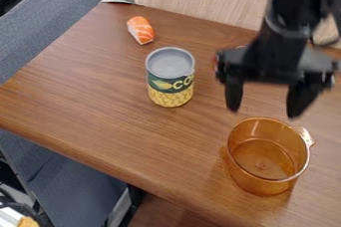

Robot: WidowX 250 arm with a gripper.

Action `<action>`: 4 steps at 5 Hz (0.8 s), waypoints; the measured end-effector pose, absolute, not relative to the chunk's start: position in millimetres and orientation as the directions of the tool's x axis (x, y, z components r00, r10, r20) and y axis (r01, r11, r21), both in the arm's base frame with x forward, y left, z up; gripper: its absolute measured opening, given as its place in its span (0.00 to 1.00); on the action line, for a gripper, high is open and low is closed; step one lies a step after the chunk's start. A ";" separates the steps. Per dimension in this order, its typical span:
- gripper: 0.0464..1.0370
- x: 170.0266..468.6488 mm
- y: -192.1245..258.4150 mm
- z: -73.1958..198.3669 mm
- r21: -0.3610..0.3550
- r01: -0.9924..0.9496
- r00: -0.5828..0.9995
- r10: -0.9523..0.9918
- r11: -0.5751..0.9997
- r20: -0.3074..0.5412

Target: Move the orange pot to the left of the can

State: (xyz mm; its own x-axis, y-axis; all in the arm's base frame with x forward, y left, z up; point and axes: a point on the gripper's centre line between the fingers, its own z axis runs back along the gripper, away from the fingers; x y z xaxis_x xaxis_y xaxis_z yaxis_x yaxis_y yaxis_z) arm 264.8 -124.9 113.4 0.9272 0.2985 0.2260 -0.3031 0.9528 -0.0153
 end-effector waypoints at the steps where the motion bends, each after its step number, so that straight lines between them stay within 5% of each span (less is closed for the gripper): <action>1: 0.96 248.6 -142.0 99.8 -0.018 -0.180 0.962 0.179 0.984 0.207; 4: 0.96 251.2 -174.6 66.3 -0.036 -0.036 0.991 0.040 0.999 0.127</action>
